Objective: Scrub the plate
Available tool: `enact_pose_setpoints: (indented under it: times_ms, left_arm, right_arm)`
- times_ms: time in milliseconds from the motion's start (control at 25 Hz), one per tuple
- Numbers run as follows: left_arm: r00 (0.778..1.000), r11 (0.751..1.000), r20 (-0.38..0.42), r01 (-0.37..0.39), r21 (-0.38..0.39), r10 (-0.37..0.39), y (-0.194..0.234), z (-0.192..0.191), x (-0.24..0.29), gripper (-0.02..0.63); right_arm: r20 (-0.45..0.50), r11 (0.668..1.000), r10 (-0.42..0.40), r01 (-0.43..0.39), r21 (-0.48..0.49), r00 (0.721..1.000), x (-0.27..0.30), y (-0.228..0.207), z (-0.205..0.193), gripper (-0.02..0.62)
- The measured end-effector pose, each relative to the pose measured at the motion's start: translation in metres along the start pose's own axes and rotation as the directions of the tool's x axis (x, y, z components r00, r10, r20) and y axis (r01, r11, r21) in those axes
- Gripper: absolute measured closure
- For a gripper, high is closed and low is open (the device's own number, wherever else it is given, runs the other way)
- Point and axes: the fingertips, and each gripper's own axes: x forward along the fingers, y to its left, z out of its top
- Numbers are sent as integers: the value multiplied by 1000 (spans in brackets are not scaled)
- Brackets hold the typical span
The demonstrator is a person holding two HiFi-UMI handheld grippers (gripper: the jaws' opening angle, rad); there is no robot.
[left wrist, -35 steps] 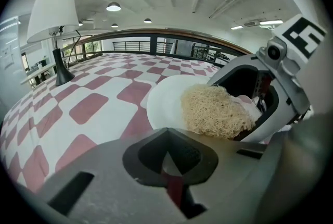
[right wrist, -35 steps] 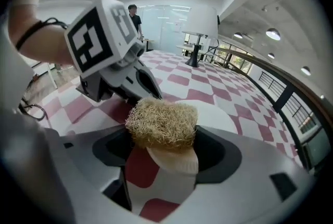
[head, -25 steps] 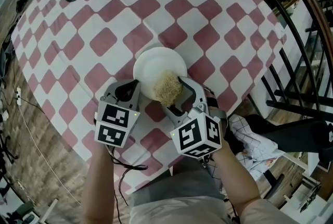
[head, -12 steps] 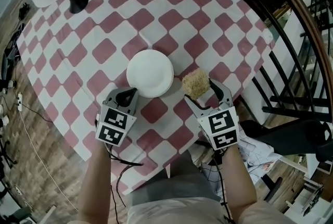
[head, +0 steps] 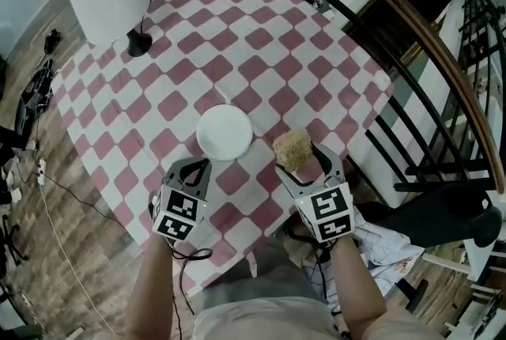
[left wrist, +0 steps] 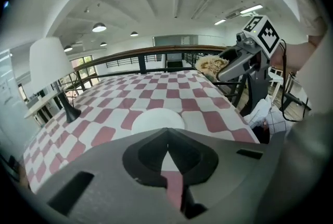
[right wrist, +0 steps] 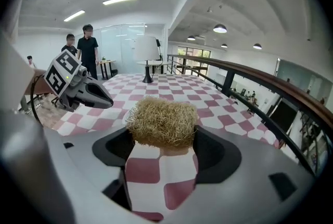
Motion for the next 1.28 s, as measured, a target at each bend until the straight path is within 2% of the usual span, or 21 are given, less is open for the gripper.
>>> enact_pose_setpoints:
  times_ms: [80,240,480,720,800,960,1160,1280]
  left_arm:
    - [1000,1000,23,-14,24,13,-1,12,-14,592]
    - [993,998,98,-65,13,64,2,43,-44,592]
    - [962,990,243,-136,23,126,-4,100,-105,592]
    - [934,972,322,-200,121,152,-18,145,-170,592]
    - [912,971,383,-208,121,148,-24,164,-193,592]
    - [844,978,521,-196,76,129,-40,198,-237,592]
    - [788,965,590,-255,56,174,-54,215,-280,592]
    - [777,948,596,-309,78,204,-58,213,-289,592]
  right_arm:
    - [33,1000,4,-4,-13,999,-10,4,16,239]
    - [111,1000,0,2,-23,994,-33,6,55,239]
    - [228,999,-20,26,-25,973,-82,11,108,239]
    - [359,995,-29,62,-79,933,-136,22,169,239]
    - [410,994,-27,66,-82,912,-156,27,190,239]
    - [509,997,-31,65,-50,860,-194,33,220,239]
    - [576,996,-12,64,-70,818,-229,51,236,239]
    - [589,995,-11,69,-76,808,-237,63,235,239]
